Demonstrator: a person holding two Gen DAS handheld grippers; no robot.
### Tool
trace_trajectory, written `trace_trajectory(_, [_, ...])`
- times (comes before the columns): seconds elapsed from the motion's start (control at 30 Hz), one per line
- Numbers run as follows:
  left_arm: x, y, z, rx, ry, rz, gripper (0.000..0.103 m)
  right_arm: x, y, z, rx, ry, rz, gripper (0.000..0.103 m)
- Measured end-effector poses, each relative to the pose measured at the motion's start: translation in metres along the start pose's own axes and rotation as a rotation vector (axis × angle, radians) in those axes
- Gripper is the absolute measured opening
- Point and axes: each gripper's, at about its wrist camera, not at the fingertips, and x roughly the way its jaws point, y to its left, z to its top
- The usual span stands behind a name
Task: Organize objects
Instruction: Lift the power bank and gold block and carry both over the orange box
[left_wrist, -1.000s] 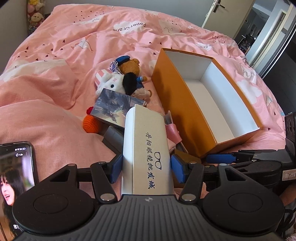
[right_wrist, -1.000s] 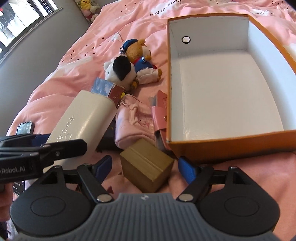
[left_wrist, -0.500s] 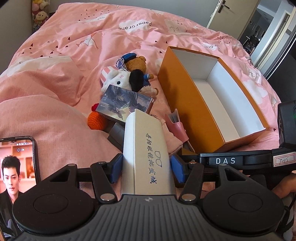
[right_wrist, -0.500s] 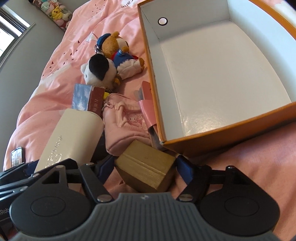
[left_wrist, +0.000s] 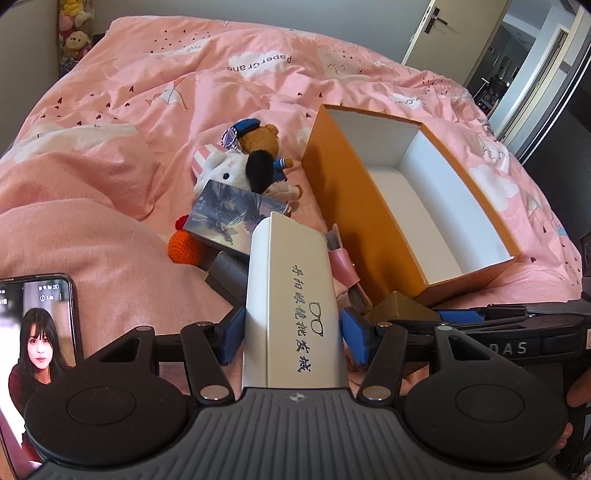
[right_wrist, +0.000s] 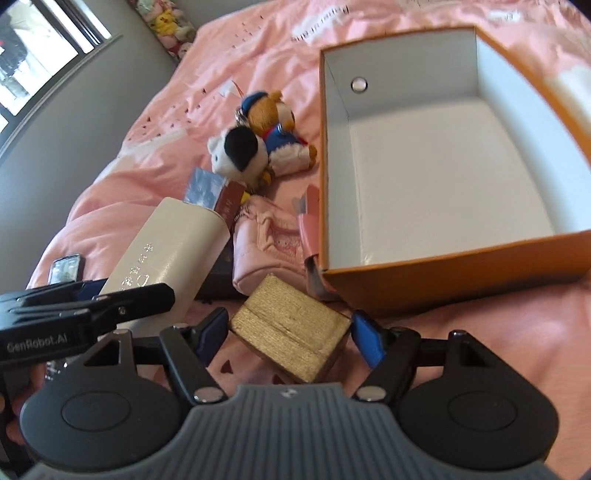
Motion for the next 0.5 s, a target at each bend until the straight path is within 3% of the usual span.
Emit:
trace_trajectory(0.27, [-0.014,-0.03,0.012,0.039,-0.047,-0.073,0.064,-0.051,-0.008,0.004,-0.019,-0.096,0.045,0.074])
trace_trajectory(0.5, [-0.015,-0.062,0.033,0.11,-0.082,-0.142,0.063,-0.086,-0.01,0.019,-0.061,-0.217,0.033,0.074])
